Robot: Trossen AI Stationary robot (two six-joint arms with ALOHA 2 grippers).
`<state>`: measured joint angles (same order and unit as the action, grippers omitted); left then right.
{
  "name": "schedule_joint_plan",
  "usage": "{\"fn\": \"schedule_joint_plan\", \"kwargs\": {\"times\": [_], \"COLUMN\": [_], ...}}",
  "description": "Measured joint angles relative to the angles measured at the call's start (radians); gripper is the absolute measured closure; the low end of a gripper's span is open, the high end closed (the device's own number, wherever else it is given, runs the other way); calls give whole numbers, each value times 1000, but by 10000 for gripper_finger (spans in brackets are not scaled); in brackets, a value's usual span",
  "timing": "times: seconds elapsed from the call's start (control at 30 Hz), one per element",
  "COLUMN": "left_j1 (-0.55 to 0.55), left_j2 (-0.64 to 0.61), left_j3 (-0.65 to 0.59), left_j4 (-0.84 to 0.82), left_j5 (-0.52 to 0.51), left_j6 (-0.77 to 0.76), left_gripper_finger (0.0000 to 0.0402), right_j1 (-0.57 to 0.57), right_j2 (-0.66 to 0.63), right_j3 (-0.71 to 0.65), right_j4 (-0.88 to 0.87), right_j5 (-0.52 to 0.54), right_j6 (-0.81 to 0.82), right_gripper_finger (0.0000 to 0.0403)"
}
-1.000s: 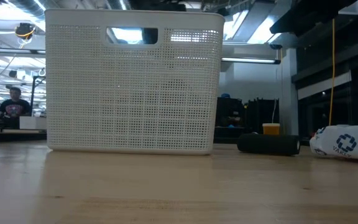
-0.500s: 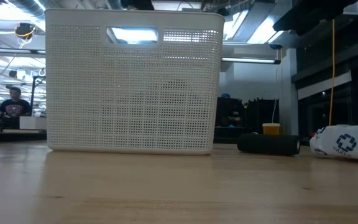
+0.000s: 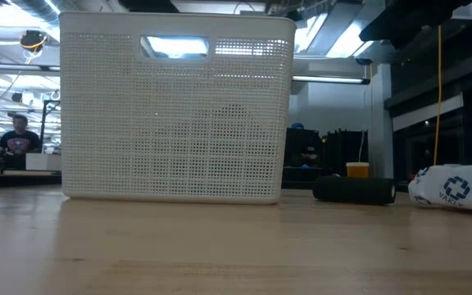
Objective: Pick & place medical supplies in basket/bin
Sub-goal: Put the orange bottle into the white bin
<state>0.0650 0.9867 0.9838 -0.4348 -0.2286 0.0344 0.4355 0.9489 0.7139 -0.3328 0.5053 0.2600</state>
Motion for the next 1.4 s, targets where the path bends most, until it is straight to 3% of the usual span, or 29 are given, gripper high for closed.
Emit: {"fn": "schedule_joint_plan", "kwargs": {"times": [0.17,0.3,0.47,0.57,1.07,1.23,1.4], "left_j1": [4,22,55,64,65,107,173], "left_j2": [-130,-196,-242,-251,-278,-342,-409], "left_j3": [-112,-171,-245,-259,-260,-271,-397], "left_j4": [159,192,197,198,226,235,336], "left_j5": [-6,-10,-10,-10,-5,56,89], "left_j6": [62,102,154,155,285,291,284], "left_gripper_finger": [400,396,400,398,400,399,399], "right_j1": [0,0,0,-1,-27,-97,-215], "right_j2": [0,0,0,0,0,0,0], "right_j3": [0,0,0,0,0,0,0], "right_j4": [16,14,-9,-32,-25,-25,-31], "right_j5": [3,9,145,175,175,173,89], "right_j6": [-3,-12,-31,-31,51,50,38], "right_gripper_finger": [393,393,393,393,393,393,393]}}
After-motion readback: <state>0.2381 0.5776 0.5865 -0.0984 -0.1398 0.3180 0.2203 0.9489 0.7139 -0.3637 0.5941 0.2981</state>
